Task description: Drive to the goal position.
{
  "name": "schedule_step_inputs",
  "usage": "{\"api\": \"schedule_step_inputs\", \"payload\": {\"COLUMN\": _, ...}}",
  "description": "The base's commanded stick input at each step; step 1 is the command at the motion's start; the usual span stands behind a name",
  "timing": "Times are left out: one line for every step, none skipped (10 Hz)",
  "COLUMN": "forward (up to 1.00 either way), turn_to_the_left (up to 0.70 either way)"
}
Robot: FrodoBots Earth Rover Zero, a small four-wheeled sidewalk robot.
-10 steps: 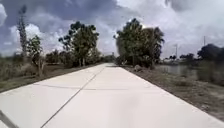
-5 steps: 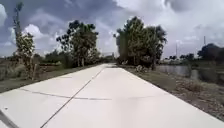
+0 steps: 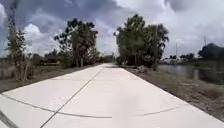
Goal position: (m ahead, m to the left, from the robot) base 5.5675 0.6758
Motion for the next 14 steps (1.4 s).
{"api": "schedule_step_inputs", "payload": {"forward": 0.85, "turn_to_the_left": 0.0}}
{"api": "schedule_step_inputs", "payload": {"forward": 0.85, "turn_to_the_left": 0.0}}
{"api": "schedule_step_inputs", "payload": {"forward": 0.85, "turn_to_the_left": 0.0}}
{"api": "schedule_step_inputs", "payload": {"forward": 0.85, "turn_to_the_left": 0.0}}
{"api": "schedule_step_inputs", "payload": {"forward": 0.85, "turn_to_the_left": 0.0}}
{"api": "schedule_step_inputs", "payload": {"forward": 0.85, "turn_to_the_left": 0.0}}
{"api": "schedule_step_inputs", "payload": {"forward": 0.85, "turn_to_the_left": 0.0}}
{"api": "schedule_step_inputs", "payload": {"forward": 0.85, "turn_to_the_left": 0.0}}
{"api": "schedule_step_inputs", "payload": {"forward": 0.85, "turn_to_the_left": 0.0}}
{"api": "schedule_step_inputs", "payload": {"forward": 0.85, "turn_to_the_left": 0.0}}
{"api": "schedule_step_inputs", "payload": {"forward": 0.85, "turn_to_the_left": 0.0}}
{"api": "schedule_step_inputs", "payload": {"forward": 0.85, "turn_to_the_left": 0.0}}
{"api": "schedule_step_inputs", "payload": {"forward": 0.85, "turn_to_the_left": 0.0}}
{"api": "schedule_step_inputs", "payload": {"forward": 0.85, "turn_to_the_left": 0.0}}
